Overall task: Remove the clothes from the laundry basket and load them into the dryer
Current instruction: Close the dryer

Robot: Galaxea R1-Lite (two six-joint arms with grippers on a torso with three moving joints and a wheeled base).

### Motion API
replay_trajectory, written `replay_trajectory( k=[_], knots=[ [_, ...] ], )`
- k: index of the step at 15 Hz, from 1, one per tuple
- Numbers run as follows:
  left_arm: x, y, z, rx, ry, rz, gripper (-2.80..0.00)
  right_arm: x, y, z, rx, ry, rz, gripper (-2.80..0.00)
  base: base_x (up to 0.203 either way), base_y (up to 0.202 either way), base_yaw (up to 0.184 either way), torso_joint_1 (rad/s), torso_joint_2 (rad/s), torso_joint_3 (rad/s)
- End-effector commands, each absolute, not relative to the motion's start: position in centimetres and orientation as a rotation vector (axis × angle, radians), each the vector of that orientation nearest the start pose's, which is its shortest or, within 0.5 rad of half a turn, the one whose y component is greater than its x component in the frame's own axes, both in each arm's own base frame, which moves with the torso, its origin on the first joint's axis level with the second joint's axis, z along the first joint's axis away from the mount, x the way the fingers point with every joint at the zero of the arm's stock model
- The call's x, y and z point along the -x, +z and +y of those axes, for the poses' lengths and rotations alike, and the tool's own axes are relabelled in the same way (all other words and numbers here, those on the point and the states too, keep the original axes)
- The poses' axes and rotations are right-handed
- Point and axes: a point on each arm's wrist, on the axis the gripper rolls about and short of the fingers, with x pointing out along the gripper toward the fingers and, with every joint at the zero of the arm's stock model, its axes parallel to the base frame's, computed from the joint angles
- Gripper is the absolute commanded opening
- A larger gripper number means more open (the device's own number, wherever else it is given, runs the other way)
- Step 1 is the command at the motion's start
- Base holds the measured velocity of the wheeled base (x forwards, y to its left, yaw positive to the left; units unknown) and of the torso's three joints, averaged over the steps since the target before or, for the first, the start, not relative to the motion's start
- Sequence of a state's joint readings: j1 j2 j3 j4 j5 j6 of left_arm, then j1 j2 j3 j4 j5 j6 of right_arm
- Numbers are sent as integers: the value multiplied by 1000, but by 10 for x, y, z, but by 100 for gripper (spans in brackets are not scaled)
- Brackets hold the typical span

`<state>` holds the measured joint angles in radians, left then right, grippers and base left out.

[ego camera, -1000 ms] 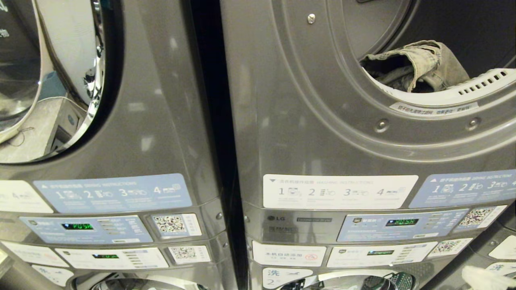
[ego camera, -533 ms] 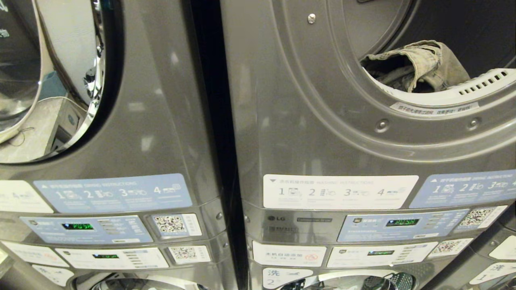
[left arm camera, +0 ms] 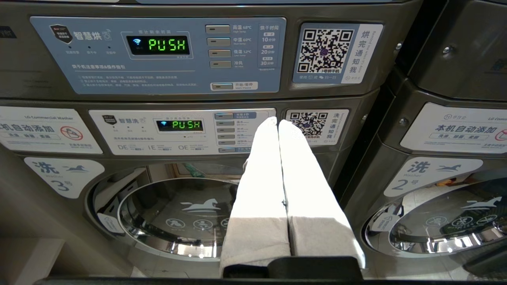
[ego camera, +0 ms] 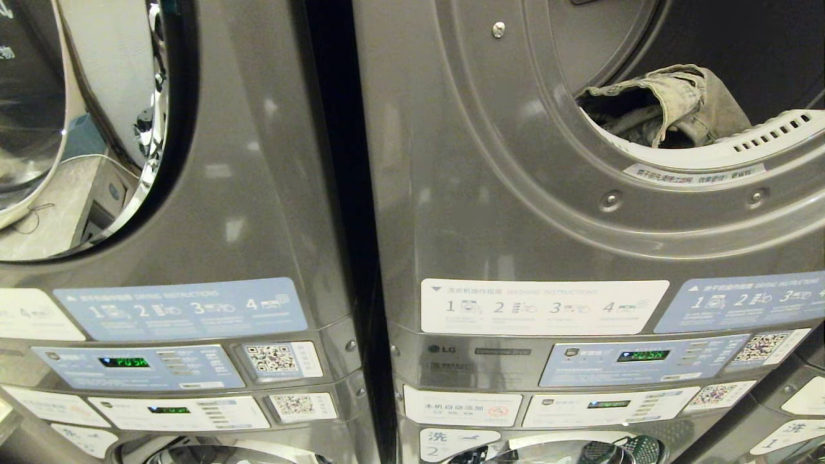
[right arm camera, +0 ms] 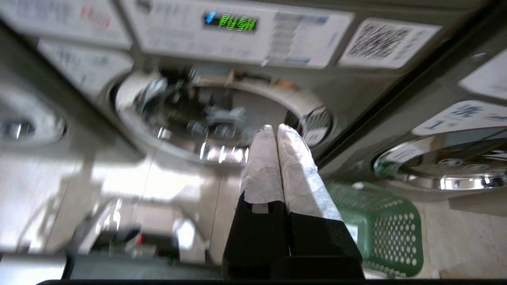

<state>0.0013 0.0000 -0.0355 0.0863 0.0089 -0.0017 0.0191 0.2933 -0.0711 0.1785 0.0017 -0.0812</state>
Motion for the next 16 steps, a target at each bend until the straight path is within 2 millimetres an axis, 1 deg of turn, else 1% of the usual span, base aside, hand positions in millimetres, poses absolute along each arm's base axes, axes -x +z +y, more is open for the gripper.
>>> replay_trajectory(
  k=[1,2,4,6,9,11,12,16],
  knots=[
    [26,77,0,1,11,51,-280,17,80,0,65,-3,250,-280,0,0,0,0,0,0],
    [26,76,0,1,11,52,-280,20,79,0,57,-11,205,-280,0,0,0,0,0,0],
    [26,77,0,1,11,51,-280,22,79,0,51,-16,175,-280,0,0,0,0,0,0],
    [26,77,0,1,11,51,-280,28,77,1,60,-10,95,-280,0,0,0,0,0,0],
    [26,77,0,1,11,51,-280,28,77,0,30,-9,83,-280,0,0,0,0,0,0],
    [26,77,0,-3,9,52,-280,28,77,0,41,-9,84,-280,0,0,0,0,0,0],
    [26,77,0,-3,9,57,-280,28,77,1,45,-4,91,-280,-75,0,2,12,12,-2],
    [26,77,0,-3,9,58,-280,28,77,0,36,-12,97,-280,-188,0,2,-1,5,4]
  ],
)
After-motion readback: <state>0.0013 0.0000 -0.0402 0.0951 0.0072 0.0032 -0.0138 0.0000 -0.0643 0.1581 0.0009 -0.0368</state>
